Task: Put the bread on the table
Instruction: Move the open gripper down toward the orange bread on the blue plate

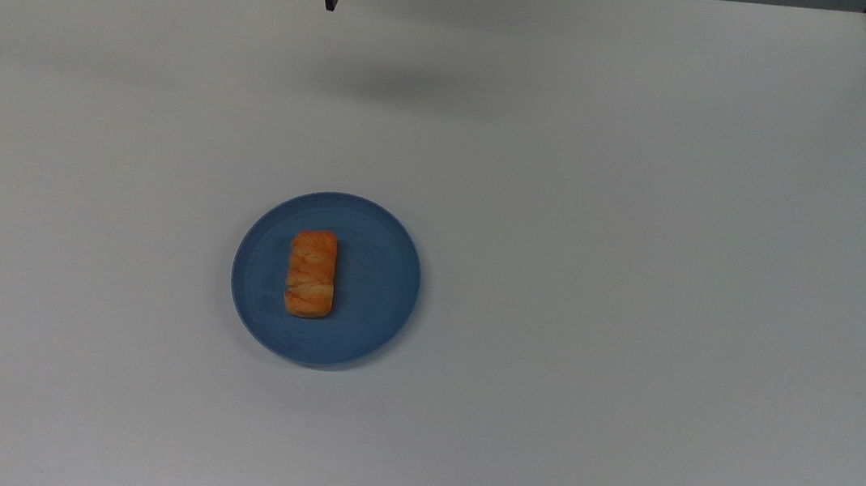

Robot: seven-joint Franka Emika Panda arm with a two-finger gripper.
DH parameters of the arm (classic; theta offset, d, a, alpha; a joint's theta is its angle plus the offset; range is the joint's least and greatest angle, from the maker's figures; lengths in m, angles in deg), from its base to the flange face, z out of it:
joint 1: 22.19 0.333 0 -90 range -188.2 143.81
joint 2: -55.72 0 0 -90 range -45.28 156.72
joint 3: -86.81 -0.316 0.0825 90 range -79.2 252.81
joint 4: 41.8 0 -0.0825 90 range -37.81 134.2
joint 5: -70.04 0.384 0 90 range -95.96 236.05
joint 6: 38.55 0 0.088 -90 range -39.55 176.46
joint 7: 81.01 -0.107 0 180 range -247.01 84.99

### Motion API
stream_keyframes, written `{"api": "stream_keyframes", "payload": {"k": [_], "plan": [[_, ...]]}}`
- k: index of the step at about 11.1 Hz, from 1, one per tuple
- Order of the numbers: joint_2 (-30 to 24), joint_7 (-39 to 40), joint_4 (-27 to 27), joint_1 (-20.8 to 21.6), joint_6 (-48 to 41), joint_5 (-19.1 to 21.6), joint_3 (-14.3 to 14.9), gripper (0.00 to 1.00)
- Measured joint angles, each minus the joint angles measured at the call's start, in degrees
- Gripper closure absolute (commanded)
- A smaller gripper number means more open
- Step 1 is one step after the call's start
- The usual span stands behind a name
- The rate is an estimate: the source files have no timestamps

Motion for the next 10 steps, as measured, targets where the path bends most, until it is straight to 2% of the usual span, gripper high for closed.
{"api": "stream_keyframes", "payload": {"k": [7, 10], "plan": [[2.9, 0.0, -1.0, 1.4, 0.9, 0.0, 0.0, 0.00], [9.0, 0.0, -7.0, 3.6, 1.8, 0.2, 0.0, 0.00]]}}
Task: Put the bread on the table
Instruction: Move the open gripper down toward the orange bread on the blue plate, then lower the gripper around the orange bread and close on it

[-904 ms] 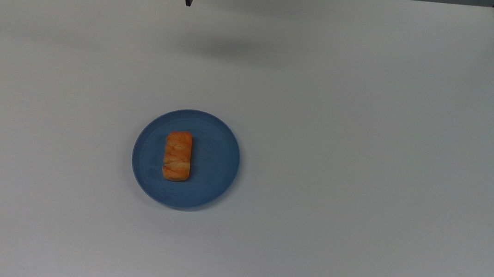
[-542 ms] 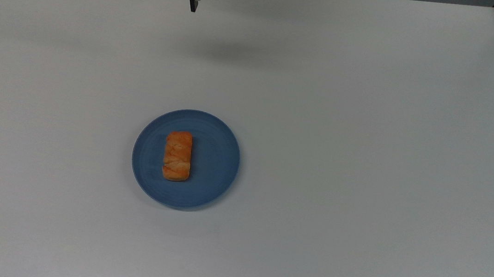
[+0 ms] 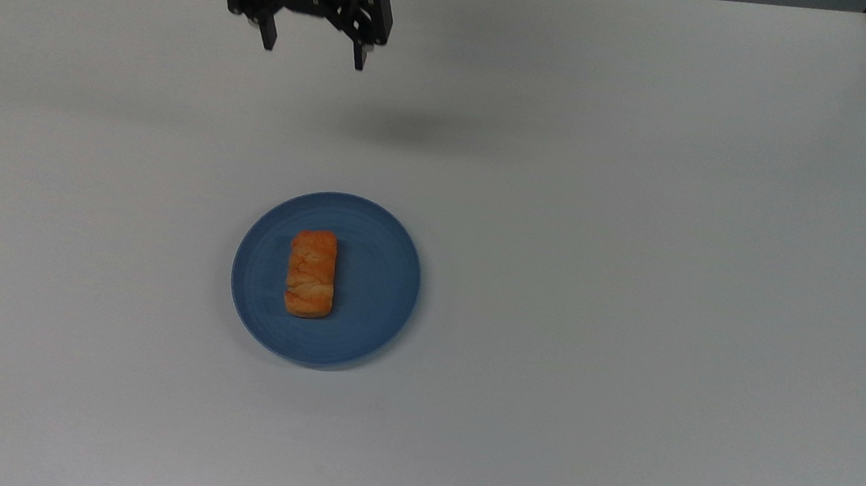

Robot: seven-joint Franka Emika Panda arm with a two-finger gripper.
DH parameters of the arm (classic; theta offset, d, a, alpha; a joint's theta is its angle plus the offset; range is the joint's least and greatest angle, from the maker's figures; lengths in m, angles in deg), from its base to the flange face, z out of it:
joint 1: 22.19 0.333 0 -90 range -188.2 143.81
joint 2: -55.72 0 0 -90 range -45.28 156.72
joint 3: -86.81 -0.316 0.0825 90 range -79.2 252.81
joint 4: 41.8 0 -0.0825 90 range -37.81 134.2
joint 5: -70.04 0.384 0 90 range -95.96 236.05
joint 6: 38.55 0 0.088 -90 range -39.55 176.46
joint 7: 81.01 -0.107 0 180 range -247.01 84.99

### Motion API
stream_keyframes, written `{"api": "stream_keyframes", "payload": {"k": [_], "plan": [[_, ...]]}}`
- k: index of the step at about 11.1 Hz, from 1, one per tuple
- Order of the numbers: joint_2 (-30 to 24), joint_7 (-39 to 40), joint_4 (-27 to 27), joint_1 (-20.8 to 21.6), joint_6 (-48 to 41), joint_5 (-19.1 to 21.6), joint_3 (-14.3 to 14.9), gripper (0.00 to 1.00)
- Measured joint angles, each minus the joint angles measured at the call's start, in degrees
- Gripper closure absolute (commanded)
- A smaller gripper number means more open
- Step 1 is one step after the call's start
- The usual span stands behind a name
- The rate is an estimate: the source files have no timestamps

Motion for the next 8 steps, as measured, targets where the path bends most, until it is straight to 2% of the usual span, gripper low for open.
{"api": "stream_keyframes", "payload": {"k": [2, 4, 8], "plan": [[4.9, 0.0, -3.5, 1.0, 3.6, 1.9, 0.0, 0.00], [8.9, 0.0, -4.5, 1.9, 8.8, 3.5, 0.0, 0.00], [16.8, 0.0, -6.2, 1.8, 17.6, 3.8, 0.4, 0.00]]}}
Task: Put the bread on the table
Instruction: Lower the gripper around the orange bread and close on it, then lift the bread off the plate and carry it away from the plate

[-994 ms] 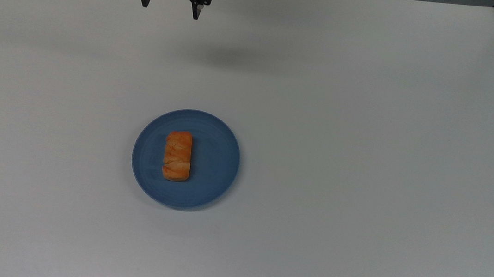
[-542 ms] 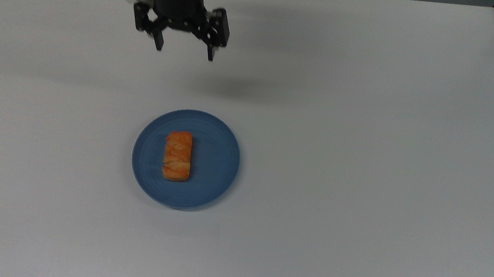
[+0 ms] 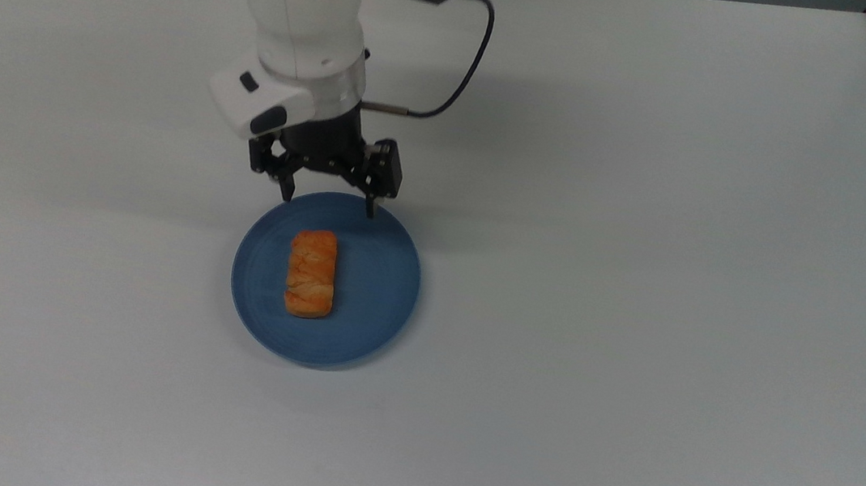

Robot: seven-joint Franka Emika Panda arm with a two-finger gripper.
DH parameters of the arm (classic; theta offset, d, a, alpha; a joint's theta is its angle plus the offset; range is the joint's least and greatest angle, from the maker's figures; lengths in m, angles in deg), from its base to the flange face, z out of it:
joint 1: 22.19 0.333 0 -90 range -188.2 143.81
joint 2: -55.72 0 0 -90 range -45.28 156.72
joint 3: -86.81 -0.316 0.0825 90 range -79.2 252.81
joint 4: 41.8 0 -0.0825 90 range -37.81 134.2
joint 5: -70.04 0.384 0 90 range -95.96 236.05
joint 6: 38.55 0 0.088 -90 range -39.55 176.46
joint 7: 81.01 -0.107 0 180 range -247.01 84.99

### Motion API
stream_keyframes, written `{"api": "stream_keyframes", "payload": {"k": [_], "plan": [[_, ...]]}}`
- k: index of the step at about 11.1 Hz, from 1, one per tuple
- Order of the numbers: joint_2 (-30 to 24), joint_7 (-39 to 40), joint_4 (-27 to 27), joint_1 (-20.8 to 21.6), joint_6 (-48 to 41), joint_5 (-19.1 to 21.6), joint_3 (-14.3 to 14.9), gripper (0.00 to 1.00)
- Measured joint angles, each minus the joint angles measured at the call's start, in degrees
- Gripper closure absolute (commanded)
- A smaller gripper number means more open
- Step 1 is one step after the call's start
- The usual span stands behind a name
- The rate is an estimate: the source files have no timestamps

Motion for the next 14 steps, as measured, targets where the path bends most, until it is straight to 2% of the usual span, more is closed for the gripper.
{"api": "stream_keyframes", "payload": {"k": [4, 6, 8, 9, 11, 13, 14], "plan": [[6.6, 0.0, -1.0, -0.1, 9.7, 0.0, 1.1, 0.00], [8.2, 0.0, -1.1, -0.1, 11.4, 0.0, 1.8, 0.00], [9.6, 0.0, -1.1, -0.1, 12.1, 0.0, 2.1, 0.06], [10.3, 0.0, -1.2, 0.0, 12.2, 0.0, 2.0, 0.18], [11.7, 0.1, -1.4, 0.5, 12.2, -0.7, 2.0, 0.51], [12.4, 0.1, -1.8, 1.4, 12.2, -1.6, 2.0, 0.77], [12.4, 0.1, -2.0, 1.6, 12.2, -2.0, 2.0, 0.86]]}}
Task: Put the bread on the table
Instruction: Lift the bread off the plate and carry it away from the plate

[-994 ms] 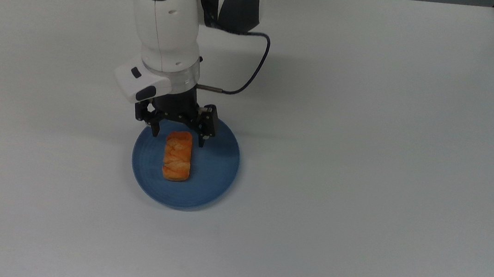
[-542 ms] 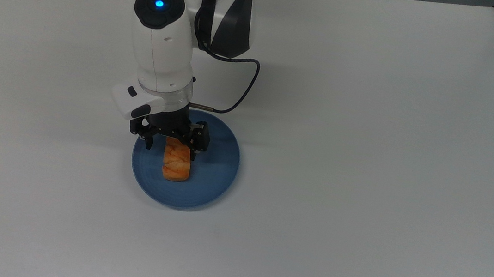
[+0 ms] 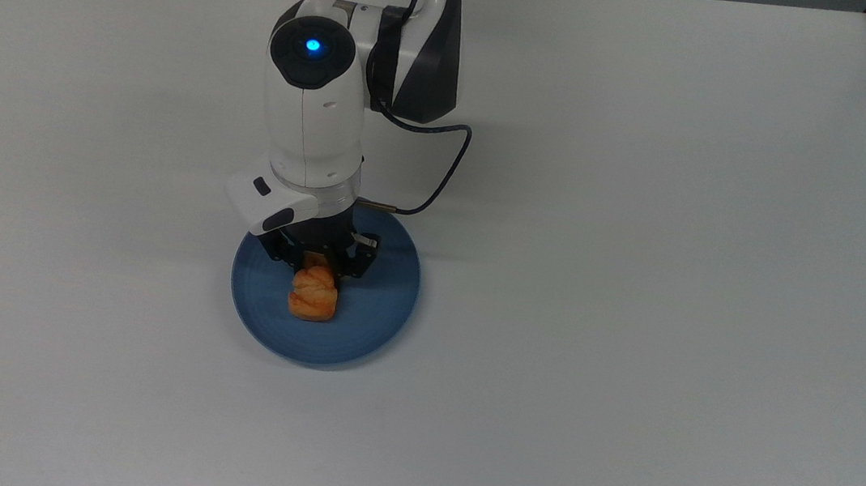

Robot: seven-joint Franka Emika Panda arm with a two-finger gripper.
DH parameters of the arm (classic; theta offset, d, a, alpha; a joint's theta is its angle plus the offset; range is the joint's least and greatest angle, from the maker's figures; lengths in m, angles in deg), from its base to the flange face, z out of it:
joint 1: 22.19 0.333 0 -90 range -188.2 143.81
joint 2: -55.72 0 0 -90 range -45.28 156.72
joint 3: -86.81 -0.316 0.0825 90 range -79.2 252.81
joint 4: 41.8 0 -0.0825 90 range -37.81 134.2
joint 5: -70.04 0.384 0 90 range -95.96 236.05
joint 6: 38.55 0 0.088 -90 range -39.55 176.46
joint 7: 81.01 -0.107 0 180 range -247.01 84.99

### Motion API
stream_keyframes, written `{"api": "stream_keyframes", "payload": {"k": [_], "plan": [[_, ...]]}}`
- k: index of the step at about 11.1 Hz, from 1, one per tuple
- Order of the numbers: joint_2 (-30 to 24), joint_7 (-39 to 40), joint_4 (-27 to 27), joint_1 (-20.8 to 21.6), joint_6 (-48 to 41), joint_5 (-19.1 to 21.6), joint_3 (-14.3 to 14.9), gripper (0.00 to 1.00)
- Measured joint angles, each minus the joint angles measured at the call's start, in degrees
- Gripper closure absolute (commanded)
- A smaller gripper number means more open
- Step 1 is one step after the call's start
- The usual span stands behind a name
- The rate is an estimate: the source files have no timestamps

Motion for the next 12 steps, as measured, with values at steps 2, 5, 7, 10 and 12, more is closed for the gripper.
{"api": "stream_keyframes", "payload": {"k": [2, 5, 7, 10, 12], "plan": [[0.0, 0.0, -0.3, 0.0, 0.0, 0.0, 0.0, 0.99], [-0.2, 0.0, -1.1, 0.3, 0.0, -1.2, 0.0, 1.00], [-2.3, 0.4, -1.7, 0.1, 0.1, -1.3, 0.3, 1.00], [-11.3, 3.5, 1.3, -3.4, 0.0, -1.3, 0.6, 1.00], [-17.8, 6.1, 5.0, -6.7, -1.1, -1.3, 1.4, 1.00]]}}
